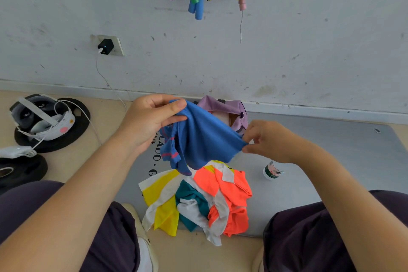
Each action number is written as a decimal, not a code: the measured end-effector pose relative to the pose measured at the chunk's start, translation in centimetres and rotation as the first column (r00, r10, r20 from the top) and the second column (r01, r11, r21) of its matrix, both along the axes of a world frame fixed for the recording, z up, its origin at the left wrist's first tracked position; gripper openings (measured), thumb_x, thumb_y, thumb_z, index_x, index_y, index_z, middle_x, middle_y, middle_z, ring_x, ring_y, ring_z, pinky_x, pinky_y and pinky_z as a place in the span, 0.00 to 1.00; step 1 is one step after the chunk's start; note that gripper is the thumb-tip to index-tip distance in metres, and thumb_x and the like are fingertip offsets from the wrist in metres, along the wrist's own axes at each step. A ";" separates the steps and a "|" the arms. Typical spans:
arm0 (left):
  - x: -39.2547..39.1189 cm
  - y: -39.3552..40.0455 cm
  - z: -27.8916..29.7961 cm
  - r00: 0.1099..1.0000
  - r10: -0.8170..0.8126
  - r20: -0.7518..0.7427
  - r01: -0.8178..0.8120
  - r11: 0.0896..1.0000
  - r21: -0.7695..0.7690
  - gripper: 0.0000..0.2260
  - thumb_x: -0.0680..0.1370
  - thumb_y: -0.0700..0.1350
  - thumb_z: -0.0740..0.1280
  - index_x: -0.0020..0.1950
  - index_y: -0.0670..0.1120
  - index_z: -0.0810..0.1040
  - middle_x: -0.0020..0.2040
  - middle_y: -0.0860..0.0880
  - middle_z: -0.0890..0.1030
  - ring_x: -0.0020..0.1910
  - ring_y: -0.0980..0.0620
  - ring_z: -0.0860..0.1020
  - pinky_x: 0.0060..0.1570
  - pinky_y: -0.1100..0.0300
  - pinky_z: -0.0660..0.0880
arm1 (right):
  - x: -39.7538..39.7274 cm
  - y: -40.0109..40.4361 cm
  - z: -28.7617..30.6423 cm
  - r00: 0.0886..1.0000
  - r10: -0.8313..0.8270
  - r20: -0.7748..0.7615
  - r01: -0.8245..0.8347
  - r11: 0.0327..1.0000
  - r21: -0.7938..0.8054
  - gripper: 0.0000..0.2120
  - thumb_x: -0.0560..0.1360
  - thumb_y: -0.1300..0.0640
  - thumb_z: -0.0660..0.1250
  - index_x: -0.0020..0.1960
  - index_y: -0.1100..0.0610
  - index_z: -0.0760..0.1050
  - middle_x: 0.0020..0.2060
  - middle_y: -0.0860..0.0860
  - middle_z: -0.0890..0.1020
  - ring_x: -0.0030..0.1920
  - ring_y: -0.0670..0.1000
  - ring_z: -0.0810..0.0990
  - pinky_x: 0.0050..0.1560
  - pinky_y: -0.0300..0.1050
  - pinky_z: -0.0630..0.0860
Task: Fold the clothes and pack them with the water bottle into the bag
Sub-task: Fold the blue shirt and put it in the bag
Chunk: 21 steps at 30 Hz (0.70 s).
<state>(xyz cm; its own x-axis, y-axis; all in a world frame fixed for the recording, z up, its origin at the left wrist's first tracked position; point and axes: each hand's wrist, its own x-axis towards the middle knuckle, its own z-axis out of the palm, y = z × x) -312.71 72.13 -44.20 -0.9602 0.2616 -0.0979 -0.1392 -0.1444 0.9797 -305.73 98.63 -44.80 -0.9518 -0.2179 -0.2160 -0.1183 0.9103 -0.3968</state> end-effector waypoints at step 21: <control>-1.3 -0.9 -2.5 0.988 -0.053 -0.148 -0.039 0.831 -0.555 0.07 0.76 0.39 0.72 0.51 0.48 0.85 0.43 0.51 0.86 0.41 0.52 0.85 0.45 0.59 0.82 | -0.3 1.6 1.4 0.885 -0.329 -0.330 0.263 0.937 -0.229 0.06 0.74 0.60 0.71 0.51 0.54 0.81 0.41 0.49 0.81 0.44 0.51 0.78 0.45 0.36 0.68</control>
